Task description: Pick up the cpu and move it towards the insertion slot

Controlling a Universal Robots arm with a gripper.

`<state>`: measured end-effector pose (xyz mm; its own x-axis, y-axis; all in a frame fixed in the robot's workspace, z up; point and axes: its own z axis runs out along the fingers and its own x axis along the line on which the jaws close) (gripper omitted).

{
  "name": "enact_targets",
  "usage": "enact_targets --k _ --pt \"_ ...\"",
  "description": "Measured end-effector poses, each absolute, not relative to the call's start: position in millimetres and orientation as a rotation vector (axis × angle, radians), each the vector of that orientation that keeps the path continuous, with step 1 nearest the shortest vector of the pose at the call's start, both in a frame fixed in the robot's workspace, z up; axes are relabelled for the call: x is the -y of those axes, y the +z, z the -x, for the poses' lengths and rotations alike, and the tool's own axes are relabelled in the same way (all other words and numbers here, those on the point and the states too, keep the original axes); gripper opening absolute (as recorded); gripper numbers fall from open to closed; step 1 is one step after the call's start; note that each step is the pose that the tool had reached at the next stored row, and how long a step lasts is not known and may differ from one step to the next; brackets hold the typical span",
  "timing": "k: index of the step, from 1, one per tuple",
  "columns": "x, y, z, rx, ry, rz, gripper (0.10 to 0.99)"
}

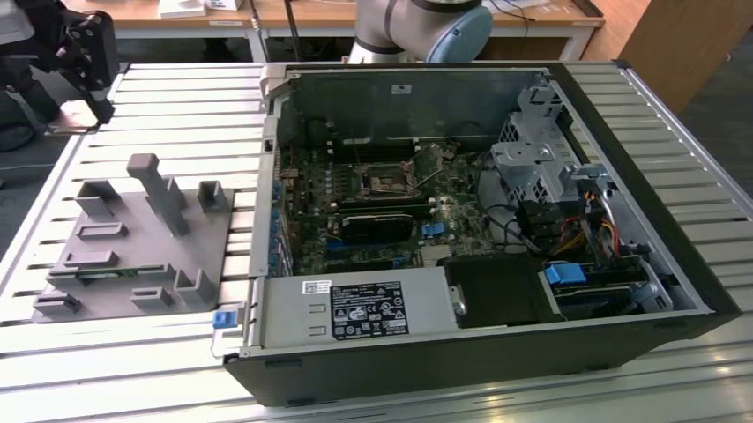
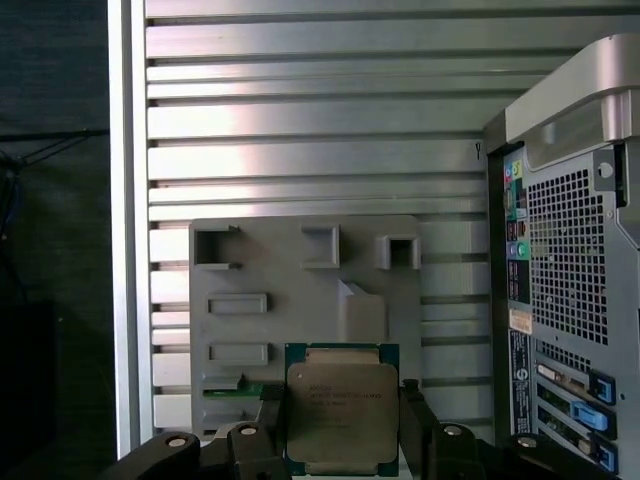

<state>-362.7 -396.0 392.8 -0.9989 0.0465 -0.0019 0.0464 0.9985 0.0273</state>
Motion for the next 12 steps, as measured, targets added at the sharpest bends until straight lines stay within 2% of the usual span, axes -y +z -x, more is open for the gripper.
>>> enact_targets --k 12 --pt "396.0 392.9 350.3 -3.138 0.043 -0.073 0.537"
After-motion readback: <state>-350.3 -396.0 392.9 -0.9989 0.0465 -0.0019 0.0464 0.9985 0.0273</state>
